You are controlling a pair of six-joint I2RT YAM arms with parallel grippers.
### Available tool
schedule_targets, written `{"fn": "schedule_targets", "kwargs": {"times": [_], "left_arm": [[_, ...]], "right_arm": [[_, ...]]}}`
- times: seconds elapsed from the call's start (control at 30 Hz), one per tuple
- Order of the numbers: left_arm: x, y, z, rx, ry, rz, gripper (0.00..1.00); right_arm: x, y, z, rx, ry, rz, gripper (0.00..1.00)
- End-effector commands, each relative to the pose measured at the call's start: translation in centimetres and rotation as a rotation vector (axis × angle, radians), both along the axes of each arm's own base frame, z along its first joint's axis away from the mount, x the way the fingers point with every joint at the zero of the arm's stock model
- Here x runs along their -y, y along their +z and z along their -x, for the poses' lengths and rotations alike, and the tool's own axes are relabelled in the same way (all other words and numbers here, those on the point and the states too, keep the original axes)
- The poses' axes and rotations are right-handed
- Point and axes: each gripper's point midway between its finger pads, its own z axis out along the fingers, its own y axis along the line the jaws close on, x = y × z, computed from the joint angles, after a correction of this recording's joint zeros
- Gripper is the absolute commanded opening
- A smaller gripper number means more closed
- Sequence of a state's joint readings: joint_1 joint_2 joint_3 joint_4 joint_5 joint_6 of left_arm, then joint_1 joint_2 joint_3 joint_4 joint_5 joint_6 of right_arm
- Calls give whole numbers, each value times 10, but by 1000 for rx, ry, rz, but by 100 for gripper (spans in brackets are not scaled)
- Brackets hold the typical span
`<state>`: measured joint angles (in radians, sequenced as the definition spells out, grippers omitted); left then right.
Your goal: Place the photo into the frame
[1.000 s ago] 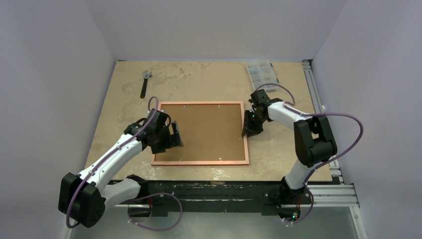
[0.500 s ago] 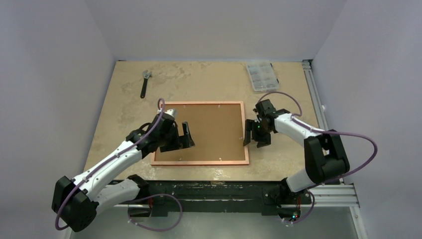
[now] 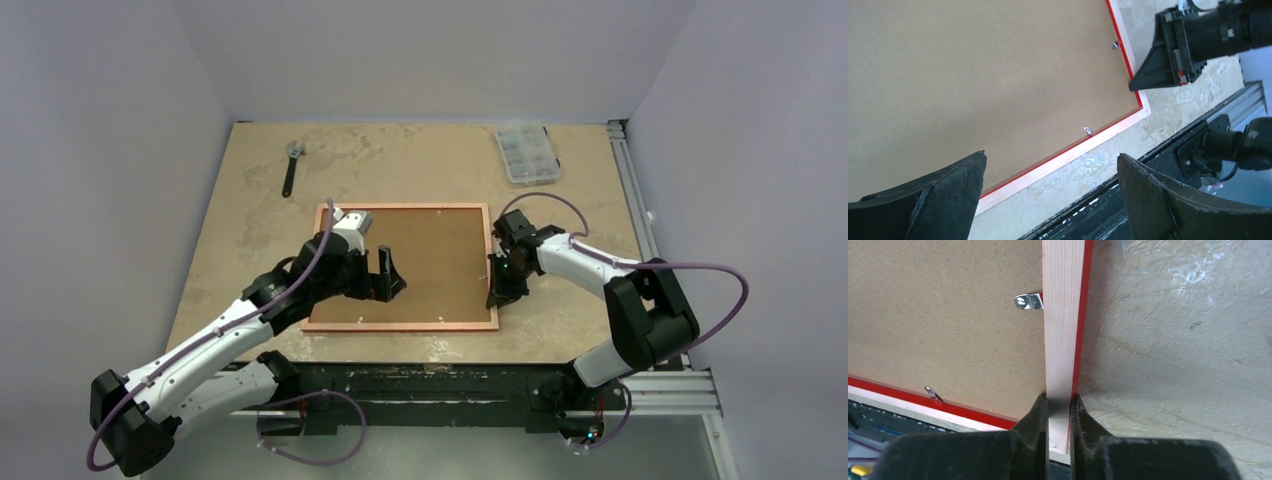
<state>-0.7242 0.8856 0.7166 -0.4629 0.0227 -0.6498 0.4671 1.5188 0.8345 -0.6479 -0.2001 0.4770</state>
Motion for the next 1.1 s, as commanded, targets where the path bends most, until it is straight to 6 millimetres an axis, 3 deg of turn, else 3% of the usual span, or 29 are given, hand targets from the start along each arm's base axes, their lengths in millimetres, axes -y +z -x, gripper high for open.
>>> {"fn": "schedule_targets", "kwargs": {"times": [0.0,0.37,0.53,0.83,1.07], "left_arm": [[15,10,-4,161,-146,-64,100],[50,18,21,415,-402,-379,99],[56,8,27,482,-445,-522,97],[44,-3,23,539,-389,-786,93],[20,3,7,560,-234,-1023,84]], "right_arm": [[-7,17,-20,57,2,-2,0],[-33,85,-47,119,2,-102,0],[-45,116,-51,133,6,-170,0],[-61,158,-51,139,21,-280,0],[-65,166,-45,123,26,-319,0]]}}
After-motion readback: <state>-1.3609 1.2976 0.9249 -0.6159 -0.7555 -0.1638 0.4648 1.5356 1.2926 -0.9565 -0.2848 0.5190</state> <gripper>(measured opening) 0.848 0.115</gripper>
